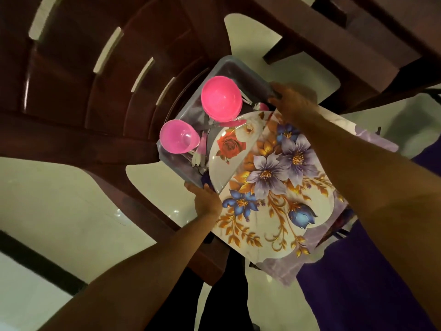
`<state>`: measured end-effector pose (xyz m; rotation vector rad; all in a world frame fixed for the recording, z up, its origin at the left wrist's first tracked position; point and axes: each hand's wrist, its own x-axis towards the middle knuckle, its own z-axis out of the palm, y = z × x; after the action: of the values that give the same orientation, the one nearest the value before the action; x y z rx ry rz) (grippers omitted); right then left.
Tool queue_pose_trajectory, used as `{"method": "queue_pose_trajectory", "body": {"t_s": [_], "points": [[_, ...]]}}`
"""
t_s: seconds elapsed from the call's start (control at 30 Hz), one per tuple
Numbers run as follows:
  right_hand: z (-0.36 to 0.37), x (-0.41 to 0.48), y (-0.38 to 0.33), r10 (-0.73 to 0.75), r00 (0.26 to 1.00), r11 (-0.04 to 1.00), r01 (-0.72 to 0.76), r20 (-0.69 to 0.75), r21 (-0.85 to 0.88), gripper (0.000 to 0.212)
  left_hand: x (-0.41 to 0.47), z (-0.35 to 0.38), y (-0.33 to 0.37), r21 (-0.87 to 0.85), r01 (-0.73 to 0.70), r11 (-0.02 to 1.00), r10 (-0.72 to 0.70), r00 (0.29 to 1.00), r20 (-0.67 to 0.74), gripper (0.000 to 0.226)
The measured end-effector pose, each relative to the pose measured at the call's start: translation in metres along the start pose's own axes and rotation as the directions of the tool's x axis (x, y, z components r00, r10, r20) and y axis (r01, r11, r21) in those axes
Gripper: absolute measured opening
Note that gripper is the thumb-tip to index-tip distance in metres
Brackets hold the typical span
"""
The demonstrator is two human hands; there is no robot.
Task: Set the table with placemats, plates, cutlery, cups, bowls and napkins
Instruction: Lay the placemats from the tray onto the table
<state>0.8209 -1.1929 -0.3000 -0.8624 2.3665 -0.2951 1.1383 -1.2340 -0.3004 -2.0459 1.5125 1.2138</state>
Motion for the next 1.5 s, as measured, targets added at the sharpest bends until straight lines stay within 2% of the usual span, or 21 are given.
{"method": "queue_pose_trajectory", "body": {"t_s": [0.17,0.27,0.33,0.4,0.43,0.5,0.57,0.63,0.73,0.8,0.87,0.93,1.03,1.1,1.2,1.3,1.4,1.5], "points": [[0.002,-0.002,-0.001,-0.024,1.0,0.999,0.024,-0.004,-0.048,0.033,0.002,0.0,-0.004,-0.01,0.011,1.0,-0.011,1.0,-0.005,0.064],[-0.001,-0.008,-0.006,-0.018,1.0,0.997,0.016,-0.024,-0.079,0.048,0.002,-0.004,-0.001,-0.065,0.008,0.998,-0.01,1.0,-0.029,0.062],[-0.003,-0.024,-0.01,-0.021,0.993,0.992,0.005,-0.118,-0.13,0.055,0.001,-0.009,0.003,-0.043,-0.027,0.999,0.024,0.997,-0.074,0.067],[0.001,-0.054,-0.011,-0.025,0.966,0.998,0.009,-0.258,-0.065,0.05,-0.001,-0.016,0.004,0.133,-0.095,0.987,0.113,0.984,-0.138,0.074],[0.006,-0.073,-0.01,0.002,0.941,1.0,-0.001,-0.339,0.003,0.047,-0.004,-0.019,0.004,0.236,-0.158,0.959,0.2,0.966,-0.163,0.073],[0.021,-0.115,-0.002,0.182,0.867,0.969,-0.079,-0.464,0.232,0.044,-0.01,-0.027,0.004,0.41,-0.349,0.843,0.44,0.885,-0.151,0.06],[0.039,-0.162,0.006,0.418,0.769,0.875,-0.198,-0.483,0.442,0.044,-0.013,-0.032,0.003,0.488,-0.569,0.662,0.656,0.755,-0.009,0.042],[0.058,-0.213,0.011,0.582,0.676,0.781,-0.309,-0.453,0.543,0.046,-0.01,-0.032,0.001,0.432,-0.712,0.554,0.716,0.672,0.189,0.038],[0.087,-0.282,0.019,0.766,0.531,0.612,-0.428,-0.363,0.665,0.05,-0.008,-0.025,-0.001,0.486,-0.749,0.449,0.633,0.651,0.419,0.051],[0.103,-0.313,0.019,0.829,0.494,0.514,-0.487,-0.263,0.706,0.052,-0.011,-0.02,-0.004,0.556,-0.752,0.353,0.603,0.638,0.479,0.05],[0.115,-0.335,0.021,0.842,0.511,0.465,-0.528,-0.172,0.711,0.053,-0.019,-0.015,-0.007,0.547,-0.763,0.344,0.609,0.625,0.489,0.046],[0.121,-0.347,0.022,0.838,0.536,0.423,-0.515,-0.106,0.745,0.051,-0.025,-0.007,-0.009,0.552,-0.749,0.367,0.584,0.647,0.49,0.05],[0.125,-0.354,0.019,0.81,0.584,0.391,-0.482,-0.045,0.784,0.043,-0.035,0.006,-0.014,0.641,-0.649,0.409,0.43,0.757,0.492,0.068],[0.125,-0.355,0.015,0.821,0.572,0.32,-0.471,0.008,0.822,0.041,-0.04,0.012,-0.019,0.702,-0.611,0.366,0.352,0.789,0.503,0.077],[0.125,-0.359,0.014,0.859,0.513,0.243,-0.428,0.013,0.87,0.036,-0.047,0.016,-0.026,0.73,-0.625,0.276,0.337,0.774,0.536,0.084],[0.126,-0.364,0.02,0.885,0.465,0.173,-0.386,0.03,0.906,0.03,-0.051,0.015,-0.032,0.724,-0.639,0.259,0.345,0.762,0.549,0.092],[0.123,-0.373,0.022,0.883,0.467,0.157,-0.374,0.04,0.914,0.022,-0.062,0.014,-0.039,0.708,-0.659,0.255,0.336,0.746,0.574,0.09],[0.121,-0.382,0.024,0.867,0.498,0.191,-0.36,0.015,0.913,0.02,-0.072,0.013,-0.043,0.71,-0.671,0.213,0.298,0.737,0.607,0.089]]}}
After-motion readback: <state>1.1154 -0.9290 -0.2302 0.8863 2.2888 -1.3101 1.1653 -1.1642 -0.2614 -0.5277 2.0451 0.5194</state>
